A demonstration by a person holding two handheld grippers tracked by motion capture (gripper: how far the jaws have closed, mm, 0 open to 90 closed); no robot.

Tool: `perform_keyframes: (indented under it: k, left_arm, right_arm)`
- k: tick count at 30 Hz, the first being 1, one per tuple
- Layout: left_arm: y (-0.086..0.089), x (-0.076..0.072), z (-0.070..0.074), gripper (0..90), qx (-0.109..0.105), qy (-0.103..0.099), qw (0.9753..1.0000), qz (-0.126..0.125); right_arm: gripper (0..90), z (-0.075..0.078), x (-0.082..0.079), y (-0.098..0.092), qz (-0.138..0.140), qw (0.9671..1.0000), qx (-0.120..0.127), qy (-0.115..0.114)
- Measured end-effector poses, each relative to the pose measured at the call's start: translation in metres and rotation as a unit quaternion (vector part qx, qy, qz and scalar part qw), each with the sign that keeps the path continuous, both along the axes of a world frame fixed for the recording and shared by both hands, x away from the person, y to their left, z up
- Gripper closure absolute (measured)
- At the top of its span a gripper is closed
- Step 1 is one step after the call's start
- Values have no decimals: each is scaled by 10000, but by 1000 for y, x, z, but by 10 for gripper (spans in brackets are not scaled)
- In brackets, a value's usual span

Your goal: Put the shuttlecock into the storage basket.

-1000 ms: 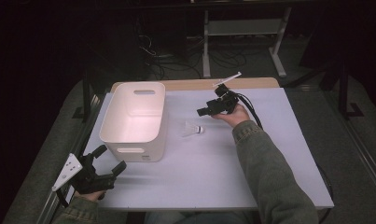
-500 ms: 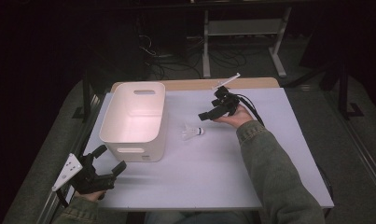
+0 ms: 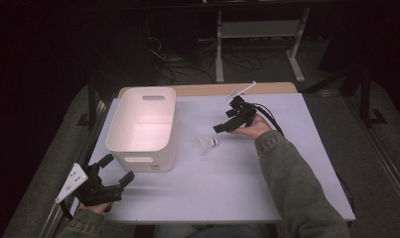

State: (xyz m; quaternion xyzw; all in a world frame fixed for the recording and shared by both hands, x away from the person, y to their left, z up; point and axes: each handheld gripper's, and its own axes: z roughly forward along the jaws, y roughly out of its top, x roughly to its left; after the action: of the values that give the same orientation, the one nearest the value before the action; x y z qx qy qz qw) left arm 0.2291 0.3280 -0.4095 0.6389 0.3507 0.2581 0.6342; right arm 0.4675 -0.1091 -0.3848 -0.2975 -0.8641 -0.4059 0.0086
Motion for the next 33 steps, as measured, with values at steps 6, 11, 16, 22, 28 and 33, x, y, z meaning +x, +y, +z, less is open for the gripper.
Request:
perform_keyframes:
  k: [6,11,16,22,28,33]
  left_arm:
    - [0,0,0,0,-8,-4,10000,-2]
    - [0,0,0,0,-10,0,10000,-8]
    - [0,0,0,0,-12,3,10000,-8]
    - [0,0,0,0,-1,3,10000,0]
    - [0,0,0,0,-2,-2,10000,-1]
    - [0,0,0,0,-6,-2,10000,-1]
  right_arm:
    - [46,-7,-3,-1,181,9998,62,108]
    - [63,-7,-13,-3,274,9993,209,164]
    - [70,-11,-23,-6,340,9990,244,157]
    - [126,-17,-30,-8,626,9971,236,362]
    - [283,-32,-41,0,1129,9916,105,620]
    - [456,-42,-48,7,1257,9894,-92,727]
